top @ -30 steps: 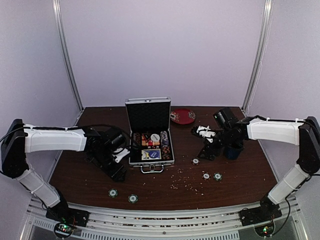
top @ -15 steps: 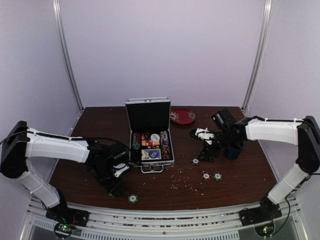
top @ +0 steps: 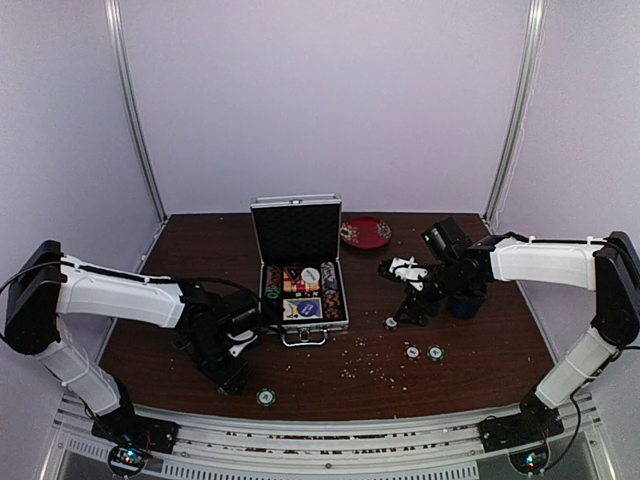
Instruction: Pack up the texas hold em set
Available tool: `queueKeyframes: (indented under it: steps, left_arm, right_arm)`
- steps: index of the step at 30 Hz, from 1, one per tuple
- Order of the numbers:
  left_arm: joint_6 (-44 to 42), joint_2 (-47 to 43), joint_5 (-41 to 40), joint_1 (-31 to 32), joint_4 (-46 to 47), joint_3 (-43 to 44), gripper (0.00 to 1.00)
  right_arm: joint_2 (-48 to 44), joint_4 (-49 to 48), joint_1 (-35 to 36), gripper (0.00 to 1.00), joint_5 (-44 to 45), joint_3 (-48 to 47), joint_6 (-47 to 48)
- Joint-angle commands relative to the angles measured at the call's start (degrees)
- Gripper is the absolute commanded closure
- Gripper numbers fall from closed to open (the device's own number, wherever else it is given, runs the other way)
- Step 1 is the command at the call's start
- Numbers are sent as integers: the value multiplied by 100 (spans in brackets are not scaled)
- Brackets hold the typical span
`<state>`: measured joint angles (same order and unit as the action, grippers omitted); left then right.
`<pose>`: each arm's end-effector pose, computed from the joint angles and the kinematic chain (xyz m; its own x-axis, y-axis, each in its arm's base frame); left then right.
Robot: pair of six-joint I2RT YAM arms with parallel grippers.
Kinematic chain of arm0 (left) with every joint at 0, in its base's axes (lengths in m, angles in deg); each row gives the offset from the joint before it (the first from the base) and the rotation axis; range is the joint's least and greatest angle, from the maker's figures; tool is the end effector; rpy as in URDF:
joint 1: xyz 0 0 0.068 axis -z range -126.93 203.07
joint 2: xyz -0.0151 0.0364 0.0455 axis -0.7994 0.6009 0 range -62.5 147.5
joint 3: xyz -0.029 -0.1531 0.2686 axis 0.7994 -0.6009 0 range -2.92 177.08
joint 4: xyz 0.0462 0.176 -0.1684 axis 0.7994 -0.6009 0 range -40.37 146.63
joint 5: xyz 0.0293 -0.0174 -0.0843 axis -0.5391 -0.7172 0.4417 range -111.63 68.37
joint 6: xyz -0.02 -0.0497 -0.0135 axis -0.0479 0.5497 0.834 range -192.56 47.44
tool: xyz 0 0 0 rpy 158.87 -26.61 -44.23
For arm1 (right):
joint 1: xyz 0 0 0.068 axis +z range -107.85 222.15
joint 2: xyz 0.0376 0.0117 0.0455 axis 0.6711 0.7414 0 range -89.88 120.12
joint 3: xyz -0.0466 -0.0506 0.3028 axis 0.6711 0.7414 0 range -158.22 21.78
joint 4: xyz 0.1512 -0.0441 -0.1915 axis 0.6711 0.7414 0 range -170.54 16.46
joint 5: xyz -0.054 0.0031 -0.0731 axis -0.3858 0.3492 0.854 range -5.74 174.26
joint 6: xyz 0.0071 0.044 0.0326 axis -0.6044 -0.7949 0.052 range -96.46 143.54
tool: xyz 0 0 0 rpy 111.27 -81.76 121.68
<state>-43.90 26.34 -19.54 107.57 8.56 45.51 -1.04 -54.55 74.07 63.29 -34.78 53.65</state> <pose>0.1333 -0.1891 0.2009 -0.8998 0.4362 -0.0057 0.4360 0.8988 -0.0446 0.2461 0.1691 0.2511 -0.2968 -0.7367 -0.6076 -0.9275 0.3739 -0.0004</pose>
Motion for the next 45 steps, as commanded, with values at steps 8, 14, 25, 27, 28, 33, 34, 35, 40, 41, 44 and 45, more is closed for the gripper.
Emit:
queueKeyframes:
  steps: [8,14,25,27,28,33,34,35,40,41,44,45]
  left_arm:
    - [199,106,-277,52,-150,-67,39]
    - [175,170,-269,60,-140,-104,46]
    - [49,350,-167,245,-147,5,61]
    - [36,362,-182,311,-149,159,64]
    - [26,362,-201,360,-147,258,65]
    - [-28,390,-208,582,-140,759,66]
    - [-46,414,-209,632,-141,850,66]
    - [-63,441,-209,683,-132,927,66]
    - [-232,724,-184,951,-118,1251,66]
    - [-252,795,-176,997,-115,1294,66]
    - [-299,1005,-158,1111,-114,1397,65]
    - [-308,1050,-144,1133,-114,1424,65]
  right_arm:
    - [79,70,60,15,-12,-93,39]
    - [107,89,75,15,-4,-101,49]
    - [116,103,86,15,13,-99,61]
    - [117,107,91,15,14,-101,57]
    - [117,107,89,15,14,-101,57]
    - [115,116,86,16,14,-90,67]
    - [116,116,88,16,13,-92,63]
    - [116,114,89,16,14,-93,65]
    - [108,124,96,16,5,-93,74]
    - [96,125,97,15,11,-93,75]
    - [99,129,95,16,12,-84,78]
    - [100,133,99,16,7,-84,82]
